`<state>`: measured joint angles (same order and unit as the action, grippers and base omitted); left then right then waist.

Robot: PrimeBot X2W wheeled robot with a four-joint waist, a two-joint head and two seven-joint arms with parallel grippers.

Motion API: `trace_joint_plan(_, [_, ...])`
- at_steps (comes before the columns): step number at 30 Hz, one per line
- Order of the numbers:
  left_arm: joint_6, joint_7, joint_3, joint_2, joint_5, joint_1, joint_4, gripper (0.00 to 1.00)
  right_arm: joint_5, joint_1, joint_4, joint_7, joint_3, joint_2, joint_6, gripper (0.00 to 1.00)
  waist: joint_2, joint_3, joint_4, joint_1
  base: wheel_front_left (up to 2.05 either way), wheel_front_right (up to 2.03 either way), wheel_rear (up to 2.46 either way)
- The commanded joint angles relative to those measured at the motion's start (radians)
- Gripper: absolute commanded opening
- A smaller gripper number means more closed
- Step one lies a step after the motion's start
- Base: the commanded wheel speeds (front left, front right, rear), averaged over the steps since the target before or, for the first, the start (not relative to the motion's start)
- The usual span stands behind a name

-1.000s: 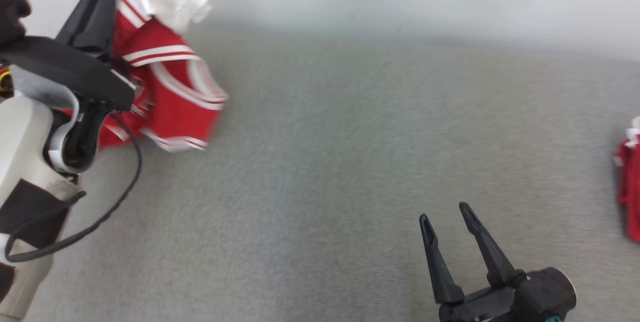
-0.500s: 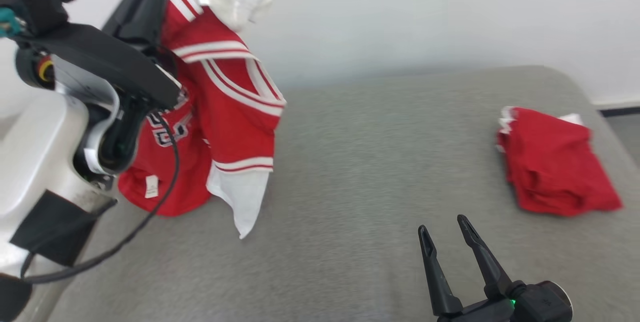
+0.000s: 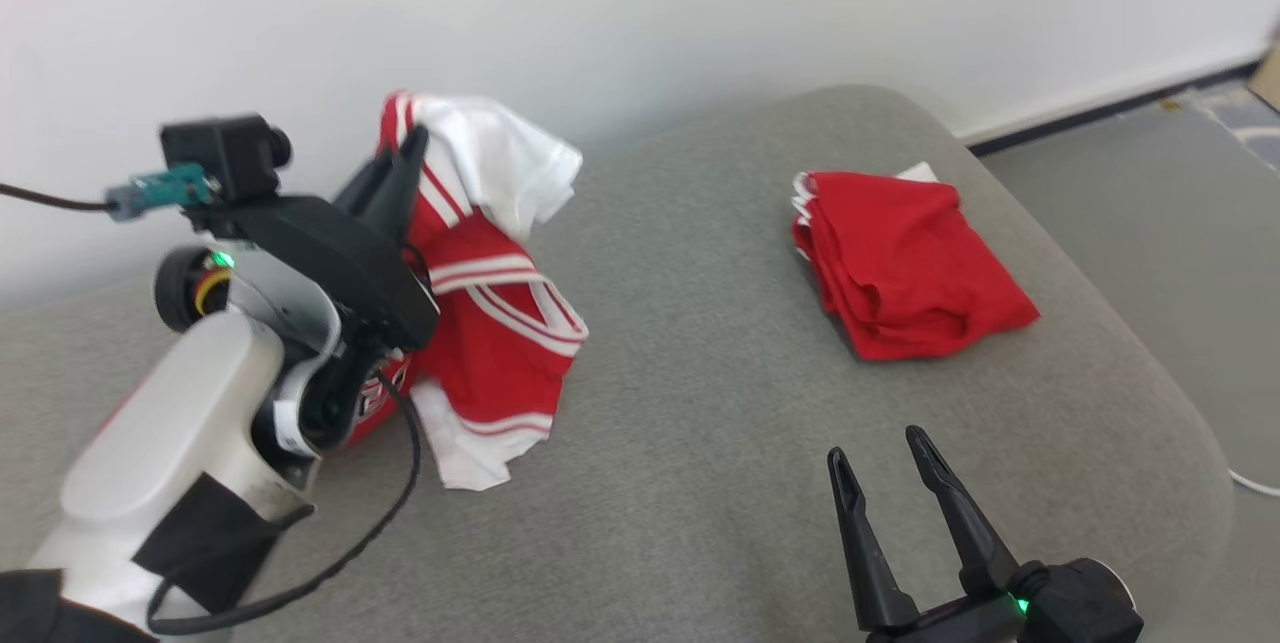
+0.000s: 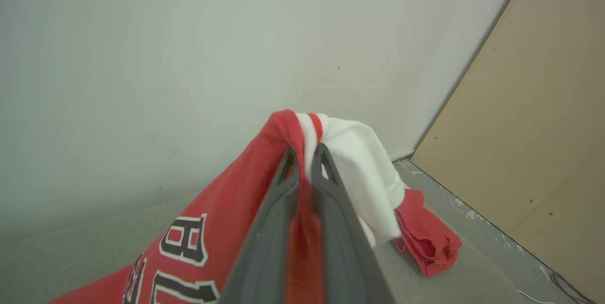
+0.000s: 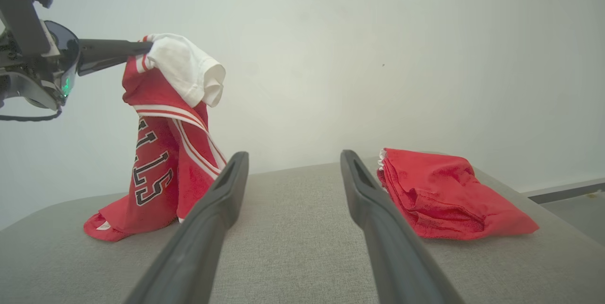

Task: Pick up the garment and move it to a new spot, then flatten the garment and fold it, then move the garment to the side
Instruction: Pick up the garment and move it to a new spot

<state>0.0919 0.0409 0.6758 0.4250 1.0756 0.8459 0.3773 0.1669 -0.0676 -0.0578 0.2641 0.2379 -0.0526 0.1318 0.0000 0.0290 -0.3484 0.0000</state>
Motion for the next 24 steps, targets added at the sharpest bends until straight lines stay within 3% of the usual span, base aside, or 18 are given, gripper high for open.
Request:
trace_joint_plan(1, [-0.002,-0.005,0.003,-0.001,0.003,-0.014,0.009,0.0,0.002,0.007,-0.005,0.0,0.003,0.003,-0.002,1.0,0.0,0.054,-0.064,0.0,0.0,0.0,0.0])
trace_joint_plan(11, [-0.025,-0.198,0.049,-0.085,-0.101,-0.002,0.241,0.0,0.036,0.043,-0.029,0.0,0.046,0.003,-0.002,1.0,0.0,0.167,-0.124,0.0,0.0,0.0,0.0])
trace_joint_plan(13, [-0.032,-0.246,0.059,-0.104,-0.129,0.004,0.276,0.84,0.037,0.044,-0.029,0.0,0.048,0.003,-0.002,1.0,0.0,0.174,-0.126,0.0,0.0,0.0,0.0])
trace_joint_plan(14, [-0.04,-0.262,0.062,-0.112,-0.14,0.006,0.289,0.98,0.036,0.042,-0.029,0.0,0.047,0.003,-0.002,1.0,0.0,0.175,-0.126,0.0,0.0,0.0,0.0])
trace_joint_plan(19, [-0.051,-0.305,0.058,-0.149,-0.215,-0.001,0.295,1.0,0.019,0.023,-0.02,0.0,0.032,0.003,-0.002,1.0,0.0,0.152,-0.097,0.0,0.0,0.0,0.0])
trace_joint_plan(24, [-0.04,-0.306,-0.018,-0.162,-0.324,-0.107,0.162,1.0,0.002,0.015,-0.007,0.0,0.032,0.003,-0.002,1.0,0.0,0.106,-0.046,0.0,0.0,0.0,0.0])
